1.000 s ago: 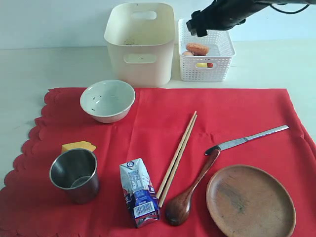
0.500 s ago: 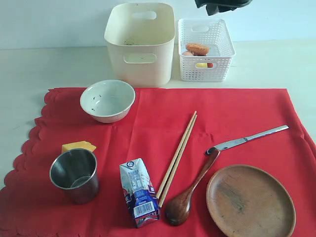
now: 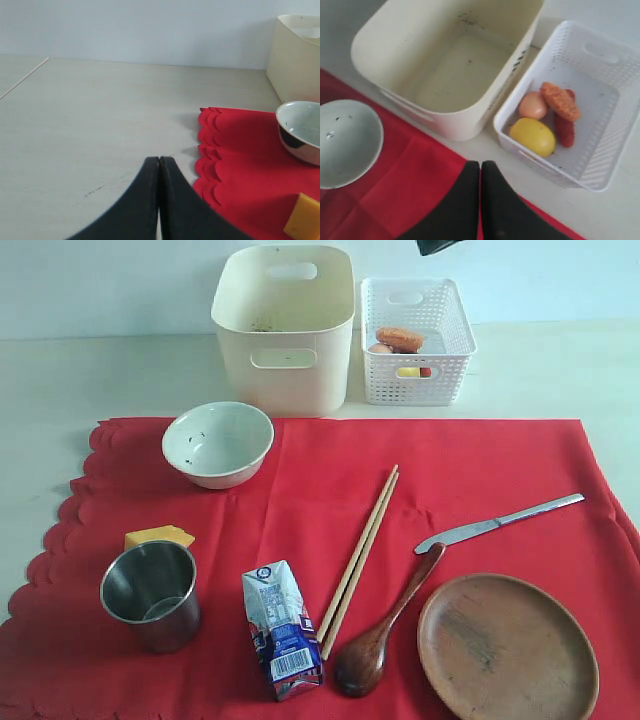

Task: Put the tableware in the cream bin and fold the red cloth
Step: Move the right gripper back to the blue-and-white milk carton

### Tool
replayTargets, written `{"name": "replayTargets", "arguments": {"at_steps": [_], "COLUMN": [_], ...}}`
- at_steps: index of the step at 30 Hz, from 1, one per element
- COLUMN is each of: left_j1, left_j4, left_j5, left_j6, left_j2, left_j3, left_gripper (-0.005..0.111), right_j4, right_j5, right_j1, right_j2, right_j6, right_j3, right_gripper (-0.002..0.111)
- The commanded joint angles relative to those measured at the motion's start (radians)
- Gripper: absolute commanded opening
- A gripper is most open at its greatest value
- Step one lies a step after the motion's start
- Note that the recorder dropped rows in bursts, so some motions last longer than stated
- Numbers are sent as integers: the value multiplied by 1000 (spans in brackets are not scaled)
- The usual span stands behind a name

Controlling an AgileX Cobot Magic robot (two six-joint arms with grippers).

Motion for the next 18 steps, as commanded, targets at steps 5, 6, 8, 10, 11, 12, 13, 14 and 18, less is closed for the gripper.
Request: {"name": "replayTargets", "arguments": {"at_steps": [5, 6, 8, 10, 11, 12, 13, 14, 18], "left_j1": [-6, -6, -6, -6, -6, -6, -6, -6, -6], "left_j4": [-2, -2, -2, -2, -2, -2, -2, -2, -2], "left_j5": [-4, -4, -4, -4, -4, -4, -4, -4, -4], "left_j6": [-5, -5, -5, -5, -5, -5, -5, -5, -5], "left_j2": [-6, -6, -6, -6, -6, -6, -6, -6, -6], "left_j3": [4, 4, 4, 4, 4, 4, 4, 4, 4], "left_gripper": [1, 1, 1, 1, 1, 1, 1, 1, 1], "right_j4": [7, 7, 7, 7, 7, 7, 7, 7, 7], "right_j5": [-9, -6, -2, 0, 0, 0, -2, -7, -26], "right_j1": [152, 169, 201, 229, 242, 253, 269, 279, 329], "right_j2": [-30, -30, -32, -34, -36, -38, -42, -45, -61], "right_j6": [-11, -9, -9, -9, -9, -9, -9, -9, 6], "right_j3": [82, 88, 110, 134, 150, 166, 184, 203, 267], "right_gripper": [2, 2, 2, 2, 2, 2, 2, 2, 2]}}
